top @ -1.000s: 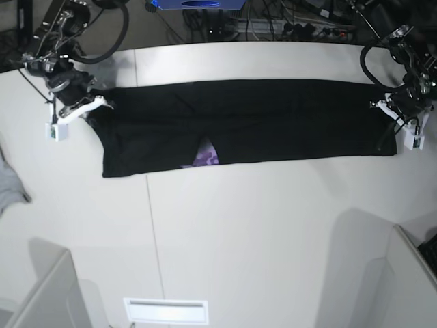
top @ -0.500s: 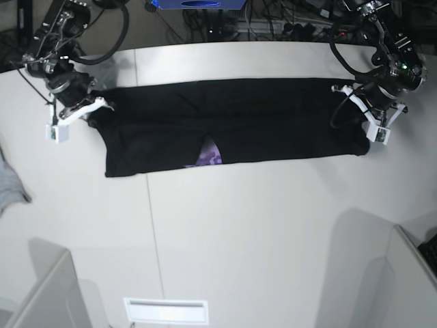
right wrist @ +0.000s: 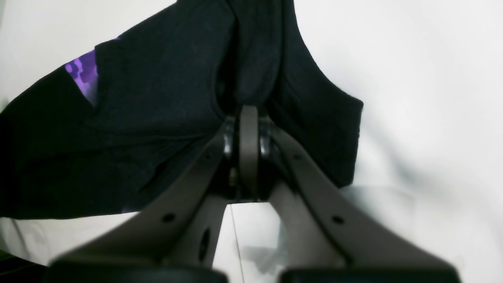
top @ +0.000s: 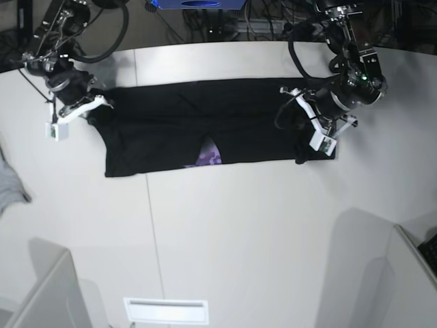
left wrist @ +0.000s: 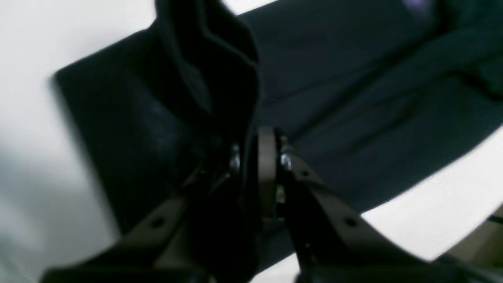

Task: Fold the T-shirt properly
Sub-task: 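Grasp the strip ends with both grippers and pull them inward, then fold the strip end held by the left gripper toward the right gripper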

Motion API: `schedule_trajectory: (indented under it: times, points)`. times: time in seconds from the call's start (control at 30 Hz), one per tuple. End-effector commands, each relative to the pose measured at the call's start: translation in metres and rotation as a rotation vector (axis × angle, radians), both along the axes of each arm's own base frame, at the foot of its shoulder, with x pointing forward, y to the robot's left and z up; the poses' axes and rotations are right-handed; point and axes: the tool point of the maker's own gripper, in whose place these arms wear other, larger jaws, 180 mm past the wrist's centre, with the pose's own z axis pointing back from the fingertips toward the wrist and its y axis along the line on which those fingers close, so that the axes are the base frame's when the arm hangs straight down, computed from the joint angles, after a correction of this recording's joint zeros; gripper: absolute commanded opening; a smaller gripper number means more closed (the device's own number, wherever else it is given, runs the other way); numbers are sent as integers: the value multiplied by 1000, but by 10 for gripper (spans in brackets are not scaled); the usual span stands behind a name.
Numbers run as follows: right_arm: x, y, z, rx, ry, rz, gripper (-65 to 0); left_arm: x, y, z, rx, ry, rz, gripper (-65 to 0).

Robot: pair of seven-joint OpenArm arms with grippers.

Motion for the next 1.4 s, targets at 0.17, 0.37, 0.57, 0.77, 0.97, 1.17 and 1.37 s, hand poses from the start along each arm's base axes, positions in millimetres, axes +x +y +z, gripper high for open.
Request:
schedule_trajectory:
  times: [0.17,0.37,0.57,0.77,0.97,1.17,1.37]
  points:
    - [7,-4,12,-10,-48,-1,-650,16,-40,15,-76,-50,-40,-650]
    - [7,-4,11,-10,-47,-1,-650,18,-71,16,-126,-39,-70,-650]
    - [7,-4,11,-10,-47,-1,-650,21,-97,19,-161,-31,-101,-650]
    - [7,-4,11,-10,-47,-1,-650,19,-110,2,-193,29,-109,-650]
    - [7,-4,11,-10,-47,-1,-650,19,-110,1,-193,36,-107,-650]
    - [7,-4,11,-9,-46,-1,-650,20,-109,1,-195,32,-102,-650]
    - [7,-3,11,-8,-47,0,-650,26,-110,5,-196,20,-108,-650]
